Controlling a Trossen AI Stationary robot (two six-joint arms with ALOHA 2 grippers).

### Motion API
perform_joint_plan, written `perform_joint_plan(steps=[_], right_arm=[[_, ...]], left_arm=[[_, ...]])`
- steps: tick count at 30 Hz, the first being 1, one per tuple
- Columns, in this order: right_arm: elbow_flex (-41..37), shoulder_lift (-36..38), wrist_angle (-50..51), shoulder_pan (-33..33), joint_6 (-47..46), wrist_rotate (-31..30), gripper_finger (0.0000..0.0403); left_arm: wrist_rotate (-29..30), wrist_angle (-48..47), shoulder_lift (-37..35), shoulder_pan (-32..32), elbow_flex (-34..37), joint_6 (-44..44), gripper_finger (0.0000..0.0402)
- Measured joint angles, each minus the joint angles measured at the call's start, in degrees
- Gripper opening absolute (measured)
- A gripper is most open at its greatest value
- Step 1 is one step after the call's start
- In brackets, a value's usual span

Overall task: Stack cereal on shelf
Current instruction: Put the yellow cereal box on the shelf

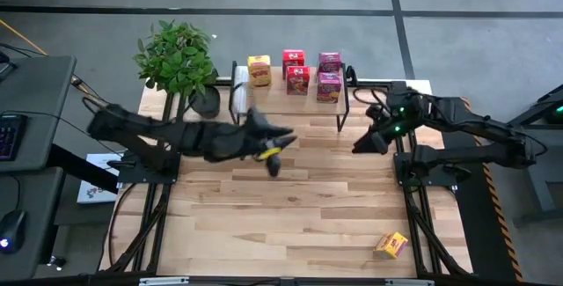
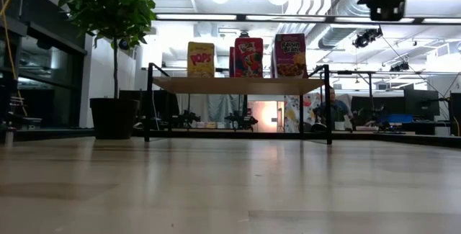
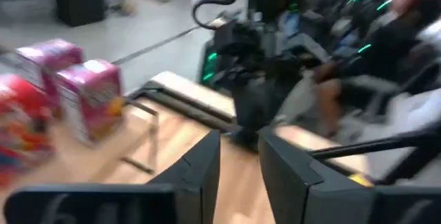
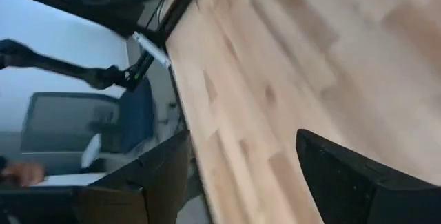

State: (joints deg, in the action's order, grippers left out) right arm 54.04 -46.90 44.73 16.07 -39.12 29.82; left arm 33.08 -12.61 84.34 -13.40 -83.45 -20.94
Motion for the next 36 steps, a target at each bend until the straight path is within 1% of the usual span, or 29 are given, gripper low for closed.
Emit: perform_joint_plan(steps=[2,5,7,9,11,14,15,17,18,21,24,26,27,31,33,36], right_arm=[[0.0,-0.5,1.4,-2.5,-4.5,0.4,0.0256],[0.3,-1.3,5.1,-7.8,-12.7,0.3,0.0256],[1.2,-2.0,10.0,-12.5,-19.2,-1.7,0.0256],[2.6,-2.7,14.4,-18.2,-27.2,-5.7,0.0256],[4.0,-3.8,18.9,-24.3,-35.3,-9.3,0.0256],[6.6,-5.9,22.0,-33.5,-46.9,-15.0,0.0256],[7.5,-6.8,22.6,-36.2,-50.3,-16.8,0.0256],[9.5,-8.9,23.2,-41.0,-55.1,-19.8,0.0256],[10.4,-9.9,23.7,-43.1,-55.6,-21.3,0.0256],[13.3,-13.3,23.6,-48.4,-51.9,-23.8,0.0256],[16.7,-17.2,24.4,-51.8,-44.6,-22.4,0.0256],[19.1,-19.7,27.2,-53.1,-39.6,-20.6,0.0256],[20.0,-20.8,28.4,-53.6,-35.8,-19.0,0.0256],[21.5,-24.3,30.3,-55.4,-12.6,-13.1,0.0256],[21.4,-25.7,30.3,-55.9,-4.7,-11.7,0.0256],[20.7,-27.4,30.3,-56.9,4.0,-10.3,0.0256]], left_arm=[[-2.5,15.6,-4.7,-0.7,11.3,0.0,0.0079],[-6.3,33.4,-11.9,-0.9,24.4,-0.1,0.0070],[-7.1,39.5,-15.7,-0.9,30.7,-0.1,0.0067],[-7.1,42.1,-18.7,-0.8,34.9,0.0,0.0067],[-7.3,42.2,-22.1,-0.4,37.5,0.0,0.0067],[-9.0,42.1,-26.2,0.3,39.9,1.5,0.0067],[-9.8,40.6,-27.4,0.6,40.2,2.4,0.0067],[-12.1,38.9,-29.1,1.1,40.3,4.7,0.0067],[-13.1,37.8,-30.0,1.5,40.2,5.9,0.0067],[-15.4,35.2,-31.8,2.3,40.2,7.9,0.0067],[-16.4,33.5,-32.5,3.0,40.2,8.1,0.0068],[-16.4,33.7,-32.7,3.0,40.2,8.0,0.0069],[-16.4,33.7,-32.6,3.0,40.2,8.0,0.0069],[-16.3,33.8,-32.2,3.0,40.2,7.7,0.0069],[-16.1,33.3,-32.0,3.0,40.2,7.7,0.0070],[-16.1,33.7,-31.7,3.0,40.2,7.6,0.0070]])
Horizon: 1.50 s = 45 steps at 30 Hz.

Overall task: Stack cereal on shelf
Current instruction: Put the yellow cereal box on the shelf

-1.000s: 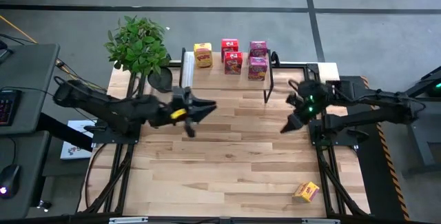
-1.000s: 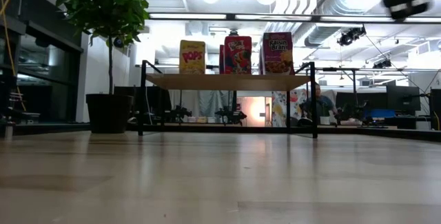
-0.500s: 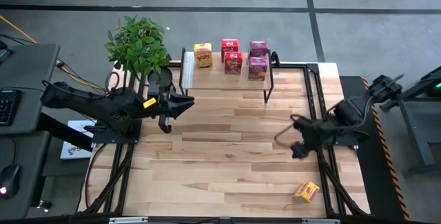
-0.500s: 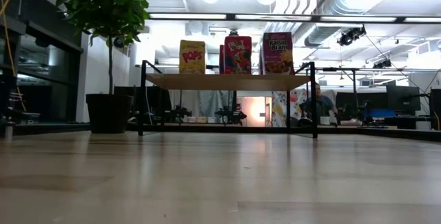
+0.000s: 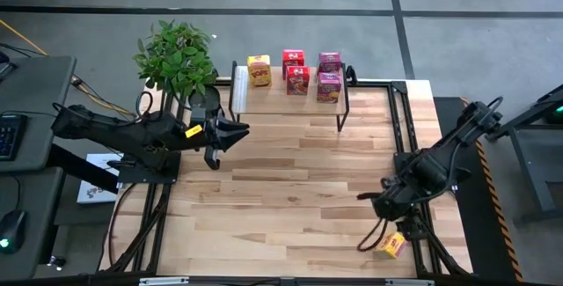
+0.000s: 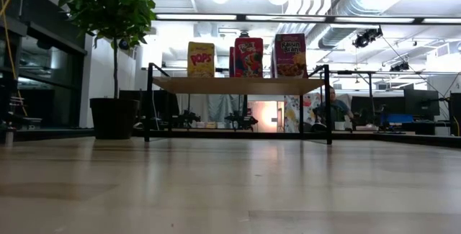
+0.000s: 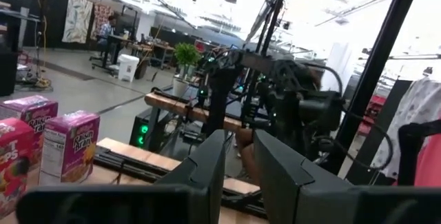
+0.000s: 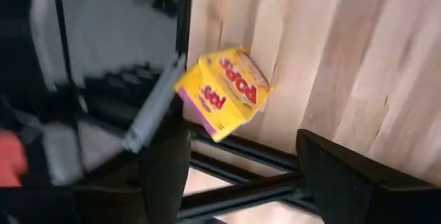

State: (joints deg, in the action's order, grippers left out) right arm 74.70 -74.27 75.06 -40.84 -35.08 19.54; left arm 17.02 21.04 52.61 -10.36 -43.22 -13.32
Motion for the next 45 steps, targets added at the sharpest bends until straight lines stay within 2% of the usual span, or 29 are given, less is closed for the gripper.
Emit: perform_joint_plan(steps=[7,12,21,28,45], right_arm=[[-2.4,-1.2,0.2,-8.1,21.8,-1.2,0.0256],[-4.5,-1.2,-5.0,-13.8,28.1,-3.8,0.0256],[-8.0,-1.2,-13.9,-18.2,27.1,-16.7,0.0256],[-9.3,-3.9,-15.7,-18.7,27.0,-12.5,0.0256],[-9.3,-12.1,-16.3,-19.2,25.0,-13.0,0.0256]], left_arm=[[0.0,-0.3,0.1,0.0,0.0,0.0,0.0070],[0.2,-0.3,0.1,0.0,0.0,0.0,0.0070],[5.3,-0.3,0.1,0.0,0.0,0.0,0.0070],[6.0,-0.3,0.1,0.0,0.0,0.0,0.0070],[6.1,-0.9,0.1,0.0,0.0,0.0,0.0070]])
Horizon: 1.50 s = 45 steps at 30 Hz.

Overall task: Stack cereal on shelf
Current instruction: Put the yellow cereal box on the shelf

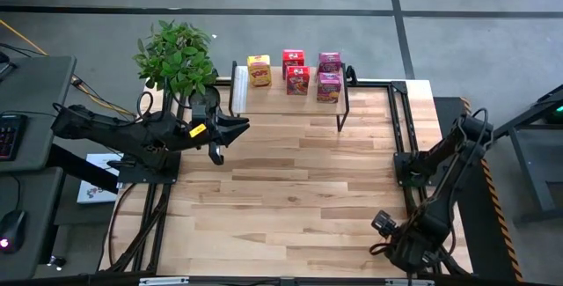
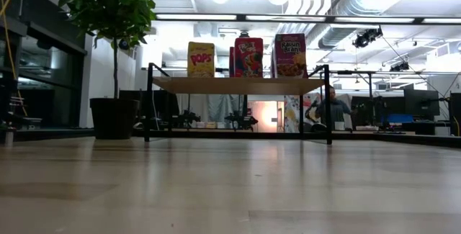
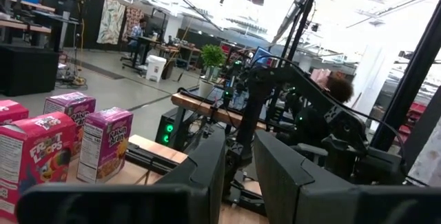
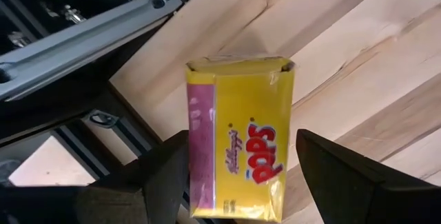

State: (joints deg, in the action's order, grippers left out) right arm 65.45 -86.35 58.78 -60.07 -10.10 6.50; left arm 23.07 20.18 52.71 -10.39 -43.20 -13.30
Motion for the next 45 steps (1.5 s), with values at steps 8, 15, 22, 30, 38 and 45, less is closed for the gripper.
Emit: perform_joint_plan(steps=[8,15,22,30,38,45], right_arm=[[0.0,-3.9,-0.3,0.0,2.0,0.2,0.0254],[0.0,-4.7,-3.3,0.0,1.7,-0.3,0.0233],[0.0,-3.5,-4.4,0.0,-1.3,0.4,0.0179],[1.5,2.4,-5.4,3.2,-8.6,1.0,0.0130],[11.6,5.3,-5.1,17.6,-6.3,-13.7,0.0127],[25.3,0.8,-4.8,39.9,1.7,-21.5,0.0126]], left_arm=[[0.0,-0.1,0.0,0.0,0.0,0.0,0.0070],[0.1,-1.1,0.0,0.0,0.0,0.0,0.0070],[0.1,-1.1,0.0,0.0,0.0,0.0,0.0070],[0.0,-0.8,-0.4,0.0,0.0,0.0,0.0070],[0.1,-0.3,-3.5,1.0,0.0,0.4,0.0070],[0.1,-0.3,-4.4,1.1,0.0,4.8,0.0070]])
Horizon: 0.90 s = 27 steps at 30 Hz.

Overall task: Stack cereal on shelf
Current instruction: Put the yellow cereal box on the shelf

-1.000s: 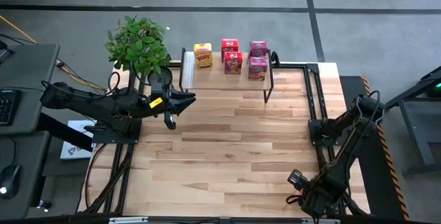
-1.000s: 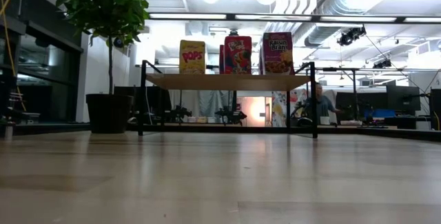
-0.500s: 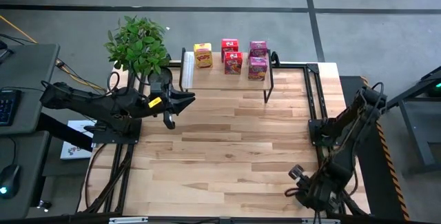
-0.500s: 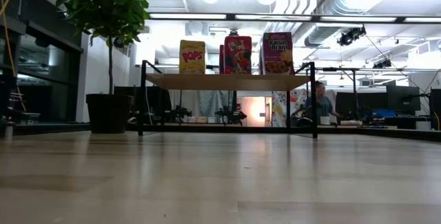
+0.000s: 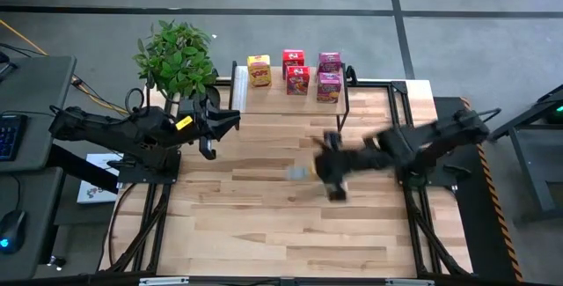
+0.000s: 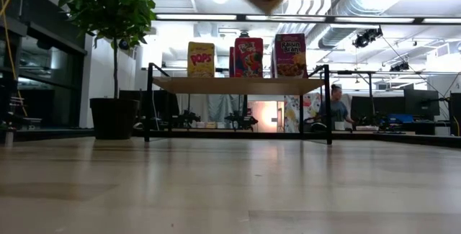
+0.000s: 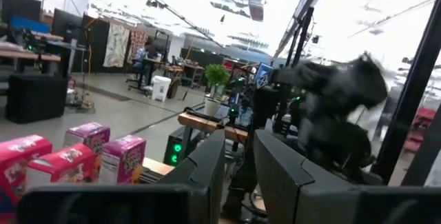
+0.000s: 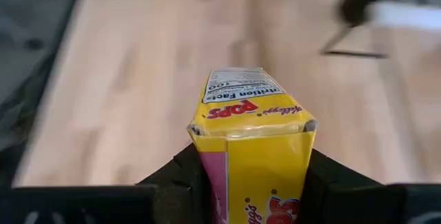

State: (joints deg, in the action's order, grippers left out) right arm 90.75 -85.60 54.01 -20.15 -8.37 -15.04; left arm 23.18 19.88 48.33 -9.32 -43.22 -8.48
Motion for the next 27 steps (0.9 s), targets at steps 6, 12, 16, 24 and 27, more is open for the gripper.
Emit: perform_joint_plan(steps=[6,12,16,24,27], right_arm=[[13.3,-7.6,0.6,15.9,9.8,1.5,0.0126],[26.0,-16.7,2.7,25.3,13.5,3.6,0.0126],[34.7,-23.3,6.5,28.5,16.7,4.6,0.0126],[43.6,-33.5,9.7,32.5,17.7,4.6,0.0126],[42.5,-34.1,8.7,33.3,17.4,4.6,0.0126]], left_arm=[[1.0,-0.5,1.3,0.0,0.0,1.5,0.0070],[5.0,-0.3,2.5,0.0,0.0,-1.4,0.0070],[7.4,-0.2,2.7,0.0,0.0,-3.4,0.0070],[9.1,-0.4,2.8,0.0,0.0,-3.4,0.0070],[9.1,-0.3,2.8,0.0,0.0,-3.4,0.0070]])
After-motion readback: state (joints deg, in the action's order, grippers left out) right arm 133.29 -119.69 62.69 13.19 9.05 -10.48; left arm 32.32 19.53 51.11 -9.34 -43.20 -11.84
